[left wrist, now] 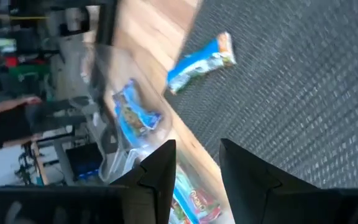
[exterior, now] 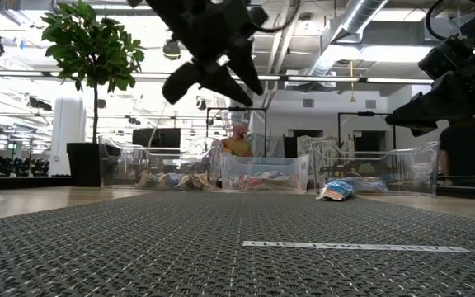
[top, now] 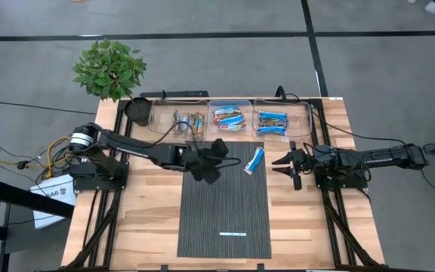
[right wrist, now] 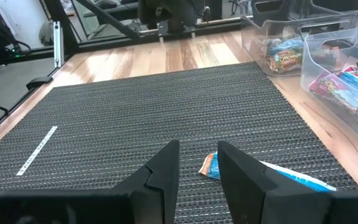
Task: Pick and place Granola Bars by type
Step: Put the orange granola bar into the left transparent bin
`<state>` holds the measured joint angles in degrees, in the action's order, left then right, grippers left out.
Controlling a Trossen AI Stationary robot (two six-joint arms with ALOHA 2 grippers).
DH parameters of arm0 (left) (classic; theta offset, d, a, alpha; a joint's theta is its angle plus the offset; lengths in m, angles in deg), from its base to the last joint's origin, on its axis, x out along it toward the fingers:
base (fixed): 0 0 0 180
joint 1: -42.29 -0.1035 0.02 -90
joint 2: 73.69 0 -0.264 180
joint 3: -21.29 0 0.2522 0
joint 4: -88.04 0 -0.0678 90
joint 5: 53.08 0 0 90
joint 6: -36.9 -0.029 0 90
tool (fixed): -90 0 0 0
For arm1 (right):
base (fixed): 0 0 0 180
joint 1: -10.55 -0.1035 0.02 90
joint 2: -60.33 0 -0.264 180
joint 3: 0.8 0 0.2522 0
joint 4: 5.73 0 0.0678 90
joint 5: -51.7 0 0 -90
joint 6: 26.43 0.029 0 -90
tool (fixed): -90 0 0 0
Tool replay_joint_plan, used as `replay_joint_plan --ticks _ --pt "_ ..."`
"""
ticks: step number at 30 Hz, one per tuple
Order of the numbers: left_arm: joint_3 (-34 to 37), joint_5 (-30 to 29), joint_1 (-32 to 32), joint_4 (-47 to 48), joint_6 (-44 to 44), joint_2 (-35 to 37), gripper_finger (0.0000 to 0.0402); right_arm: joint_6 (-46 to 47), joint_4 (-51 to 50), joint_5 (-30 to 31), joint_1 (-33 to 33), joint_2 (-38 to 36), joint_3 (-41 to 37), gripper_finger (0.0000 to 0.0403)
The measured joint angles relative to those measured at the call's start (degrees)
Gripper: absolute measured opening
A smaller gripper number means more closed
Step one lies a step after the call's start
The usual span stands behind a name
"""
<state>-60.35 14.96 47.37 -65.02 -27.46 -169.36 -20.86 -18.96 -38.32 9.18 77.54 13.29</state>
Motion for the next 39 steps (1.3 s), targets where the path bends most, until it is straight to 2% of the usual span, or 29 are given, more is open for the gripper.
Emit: replay_joint_plan --ticks 11,17,23,29,39 --pt "-15.56 0.15 0.0 3.96 -19.56 -15.02 0.0116 0.0 0.05 0.0 0.01 0.02 0.0 0.0102" --pt "-20.86 1.81 -0.02 3.41 -30.01 -22.05 0.0116 0.0 0.0 0.0 0.01 0.02 0.0 0.0102" --pt "-21.71 6.65 -0.6 -0.37 -37.09 -25.43 0.0116 0.0 -0.02 0.0 0.0 0.0 0.0 0.0102" --pt "-21.71 10.65 -2.36 -3.65 -39.7 -27.02 0.0116 0.0 -0.02 0.0 0.0 0.0 0.0 0.0102" --pt "-22.21 12.92 -5.15 -7.76 -42.89 -30.99 0.0116 0.0 -0.02 0.0 0.01 0.02 0.0 0.0102"
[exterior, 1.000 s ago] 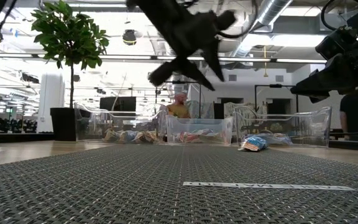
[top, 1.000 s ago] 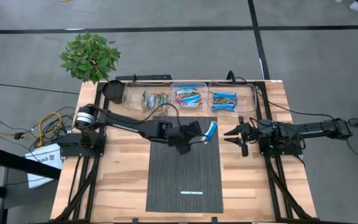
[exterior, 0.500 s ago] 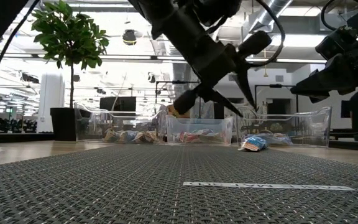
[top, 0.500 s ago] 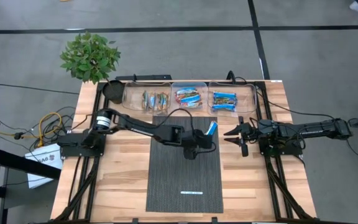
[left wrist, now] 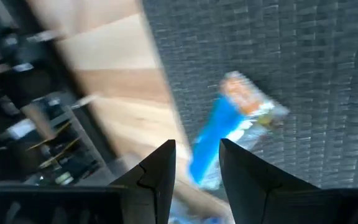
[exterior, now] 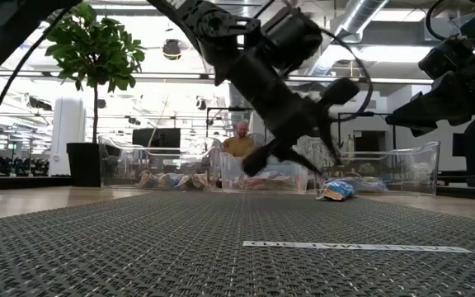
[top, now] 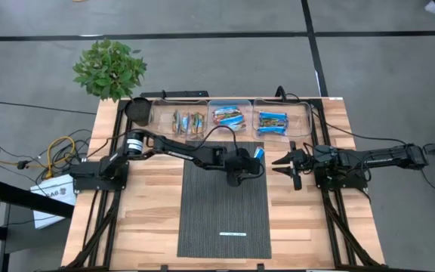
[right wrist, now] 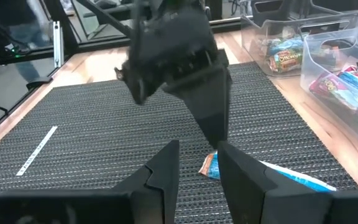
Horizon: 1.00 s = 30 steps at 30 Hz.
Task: Pick and place Granola Bars by type
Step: Put the orange granola bar into the left transparent bin
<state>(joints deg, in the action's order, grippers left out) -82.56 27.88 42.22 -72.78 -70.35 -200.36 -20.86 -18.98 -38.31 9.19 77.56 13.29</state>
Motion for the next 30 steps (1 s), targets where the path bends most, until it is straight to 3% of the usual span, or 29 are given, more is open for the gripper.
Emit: replay_joint_plan --ticks 17,30 --pt "-2.14 3.27 -1.3 1.49 0.53 -3.7 0.0116 0.0 -0.02 0.0 -0.01 0.03 0.0 0.0102" --pt "-2.16 4.09 -1.32 6.74 10.58 -3.68 0.0116 0.0 -0.04 0.0 -0.01 0.04 0.02 0.0102"
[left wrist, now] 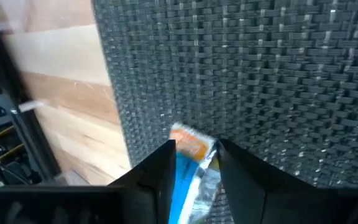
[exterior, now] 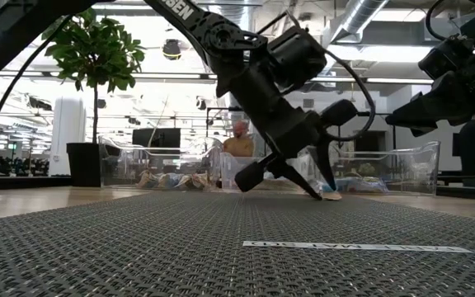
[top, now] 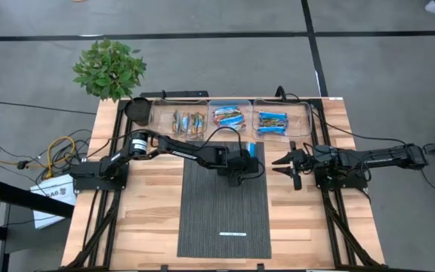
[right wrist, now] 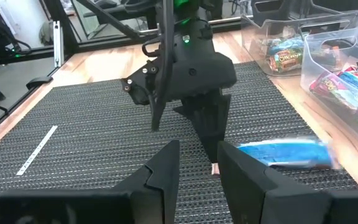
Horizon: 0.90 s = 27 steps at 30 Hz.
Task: Pick and place Granola Bars by type
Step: Put the orange granola bar into the left transparent bin
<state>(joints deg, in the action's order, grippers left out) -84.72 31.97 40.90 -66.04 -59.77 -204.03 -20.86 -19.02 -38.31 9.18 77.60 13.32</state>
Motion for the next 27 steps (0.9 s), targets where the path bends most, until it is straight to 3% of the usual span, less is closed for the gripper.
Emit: replay_joint_plan --ticks 4,14,27 --pt "0.06 0.3 0.0 0.07 0.34 0.0 0.0103 0.0 0.0 0.0 0.02 0.0 -0.01 0.0102" --pt "0.15 1.62 0.0 0.17 2.13 -0.12 0.0006 0.0 0.0 0.0 0.01 0.0 -0.02 0.0102" --pt "0.22 -1.35 0.7 -1.7 4.51 -0.17 0.0001 0.0 0.0 0.0 0.0 0.0 -0.01 0.0102"
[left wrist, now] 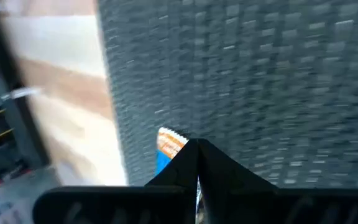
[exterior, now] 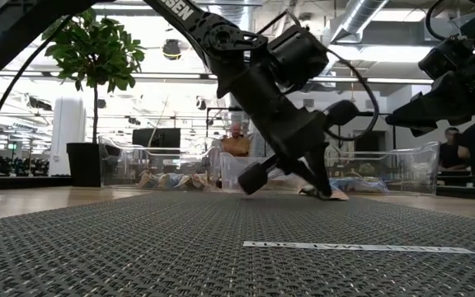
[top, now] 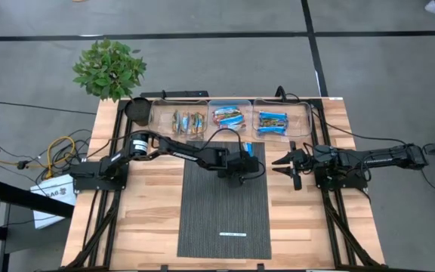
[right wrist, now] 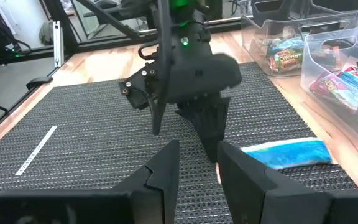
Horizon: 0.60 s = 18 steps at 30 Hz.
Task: Pick and place Granola Bars by type
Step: Put the orange granola bar into the left transparent bin
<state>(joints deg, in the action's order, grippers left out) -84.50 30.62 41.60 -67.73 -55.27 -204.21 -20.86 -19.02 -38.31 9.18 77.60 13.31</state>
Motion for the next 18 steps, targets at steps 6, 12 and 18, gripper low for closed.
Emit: replay_joint_plan --ticks 6,12,18 --pt "0.0 -4.68 0.65 -6.53 0.05 0.12 0.0004 0.0 0.0 0.0 0.01 0.0 0.01 0.0102" --pt "-0.02 -3.91 0.81 -6.04 0.05 2.99 0.0003 0.0 0.0 0.0 0.01 0.0 0.0 0.0102" --pt "-0.02 -0.1 0.27 -10.14 2.08 3.37 0.0003 0.0 -0.01 0.0 0.0 0.0 0.01 0.0102"
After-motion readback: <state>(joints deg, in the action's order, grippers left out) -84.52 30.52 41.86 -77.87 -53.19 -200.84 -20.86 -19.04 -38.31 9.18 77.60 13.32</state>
